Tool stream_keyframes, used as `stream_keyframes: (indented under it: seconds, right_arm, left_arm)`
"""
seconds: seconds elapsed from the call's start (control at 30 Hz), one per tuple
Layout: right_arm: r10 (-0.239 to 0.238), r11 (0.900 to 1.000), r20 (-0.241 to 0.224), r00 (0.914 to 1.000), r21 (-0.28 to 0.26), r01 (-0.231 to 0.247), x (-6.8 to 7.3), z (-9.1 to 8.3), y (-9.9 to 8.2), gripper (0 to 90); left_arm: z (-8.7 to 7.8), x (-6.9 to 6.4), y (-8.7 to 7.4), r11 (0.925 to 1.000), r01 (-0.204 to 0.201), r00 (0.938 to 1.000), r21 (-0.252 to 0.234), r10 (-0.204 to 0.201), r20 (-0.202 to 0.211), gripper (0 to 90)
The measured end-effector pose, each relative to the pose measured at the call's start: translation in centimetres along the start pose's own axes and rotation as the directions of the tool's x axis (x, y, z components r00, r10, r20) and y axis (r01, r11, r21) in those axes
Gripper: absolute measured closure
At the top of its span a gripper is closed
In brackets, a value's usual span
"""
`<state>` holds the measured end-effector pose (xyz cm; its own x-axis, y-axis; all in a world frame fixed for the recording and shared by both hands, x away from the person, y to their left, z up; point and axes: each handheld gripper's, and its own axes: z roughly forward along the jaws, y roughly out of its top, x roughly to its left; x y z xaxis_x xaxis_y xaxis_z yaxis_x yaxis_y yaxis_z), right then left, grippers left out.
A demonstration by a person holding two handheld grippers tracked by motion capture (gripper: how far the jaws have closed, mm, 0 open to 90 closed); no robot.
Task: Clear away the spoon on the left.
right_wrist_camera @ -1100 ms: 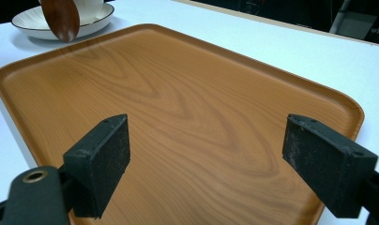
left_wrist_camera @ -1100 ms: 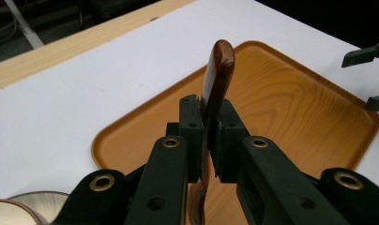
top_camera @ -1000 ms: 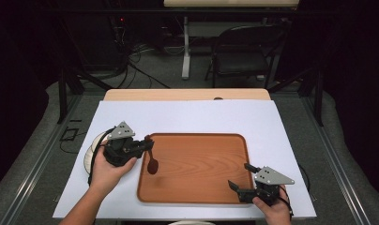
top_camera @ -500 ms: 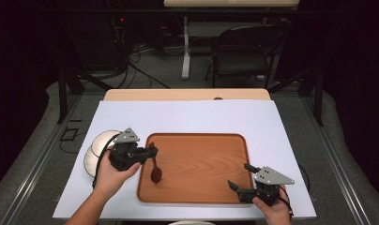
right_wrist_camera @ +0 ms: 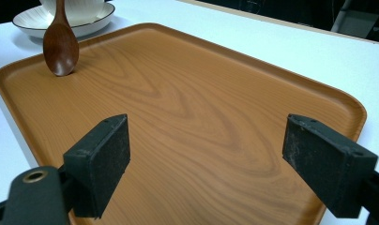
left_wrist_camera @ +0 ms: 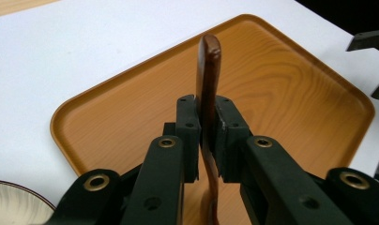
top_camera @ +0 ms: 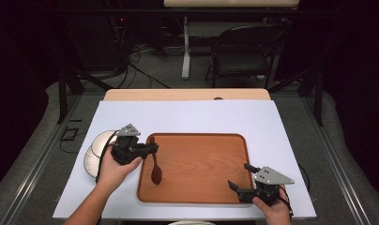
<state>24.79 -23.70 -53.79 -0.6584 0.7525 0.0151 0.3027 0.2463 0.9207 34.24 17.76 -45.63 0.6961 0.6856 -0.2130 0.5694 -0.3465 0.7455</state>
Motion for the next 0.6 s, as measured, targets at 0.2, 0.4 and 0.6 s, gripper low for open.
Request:
stream_keyframes:
  seconds: [0.2,0.4,0.6]
  right_arm:
    - [-0.004,1.0,-0.003,1.0,0.002,0.004,-0.1,0.1,0.0,15.0]
    - [0.0,1.0,-0.009,1.0,0.004,0.0,-0.1,0.2,0.0,15.0]
    - [0.001,1.0,-0.013,0.9999,0.001,-0.001,-0.2,0.2,0.0,15.0]
  left_arm:
    - [1.2,1.5,0.0,0.9979,0.063,0.998,0.016,-0.063,-0.001,80.0]
    - [2.3,2.8,-0.3,0.9926,0.117,0.9932,0.032,-0.116,-0.009,77.5]
    - [3.3,3.8,-0.6,0.9852,0.165,0.9864,0.047,-0.164,-0.01,75.5]
